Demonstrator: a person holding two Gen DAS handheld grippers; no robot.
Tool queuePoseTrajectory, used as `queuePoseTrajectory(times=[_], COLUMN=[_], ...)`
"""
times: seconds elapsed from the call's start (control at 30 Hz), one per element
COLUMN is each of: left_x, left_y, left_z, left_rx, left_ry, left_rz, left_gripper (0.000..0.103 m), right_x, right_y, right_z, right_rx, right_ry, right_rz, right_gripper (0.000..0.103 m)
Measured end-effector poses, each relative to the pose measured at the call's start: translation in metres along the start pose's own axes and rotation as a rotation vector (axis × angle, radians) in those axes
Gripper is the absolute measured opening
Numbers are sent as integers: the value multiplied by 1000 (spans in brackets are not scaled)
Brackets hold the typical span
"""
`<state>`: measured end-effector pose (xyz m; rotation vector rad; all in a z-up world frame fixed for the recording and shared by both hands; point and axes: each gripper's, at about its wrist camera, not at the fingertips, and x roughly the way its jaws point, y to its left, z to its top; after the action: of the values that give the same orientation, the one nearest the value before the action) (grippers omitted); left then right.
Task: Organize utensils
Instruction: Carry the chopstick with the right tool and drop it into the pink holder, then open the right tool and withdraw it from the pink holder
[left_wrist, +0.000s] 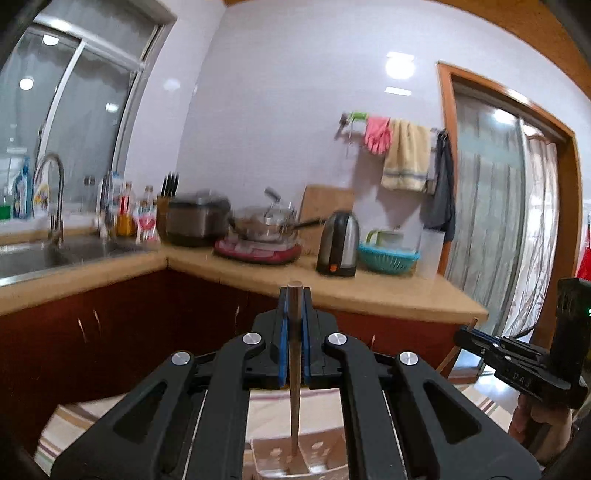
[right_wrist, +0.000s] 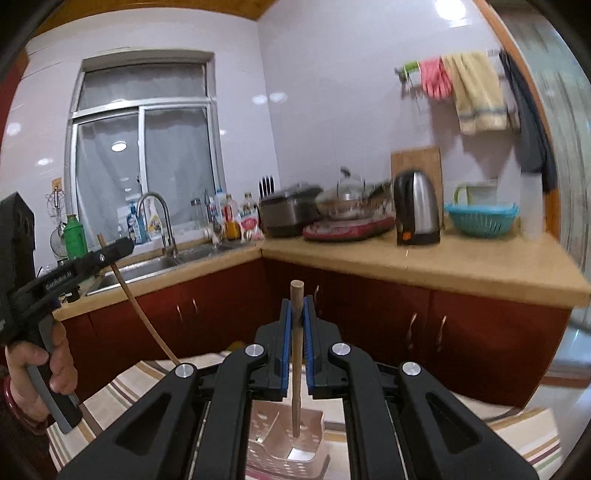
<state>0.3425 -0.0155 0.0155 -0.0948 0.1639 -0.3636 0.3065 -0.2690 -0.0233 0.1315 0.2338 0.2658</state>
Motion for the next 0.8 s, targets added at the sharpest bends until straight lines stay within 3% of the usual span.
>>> queuePoseTrajectory(times=[0.23,0.3,0.33,0.37,0.43,0.63,0.8], left_x=[48,55,58,57,53,32,-4], left_y=[29,35,38,40,44,51,51], left_z=[-56,-68,-73,-77,-82,-87,-92], left_rx=[-67,-80,-82,-84,-92,-84,-74], left_ry=[181,213,230,238,234,242,220], left_rz=[23,41,50,60,73,103,129], left_gripper=[6,13,27,50,62,71,79], right_x=[45,50,50,51,50,30,0], right_y=[-19,-21,-23,-25,-28,-33,-29], right_z=[-41,-46,-46,-47,-48,-45,-51], right_rx=[94,95,100,110,115,93,65], right_ry=[135,135,136,142,143,124,128], right_rz=[25,9,4,2,-15,-87,-151], right_gripper=[7,7,9,13,48,61,64])
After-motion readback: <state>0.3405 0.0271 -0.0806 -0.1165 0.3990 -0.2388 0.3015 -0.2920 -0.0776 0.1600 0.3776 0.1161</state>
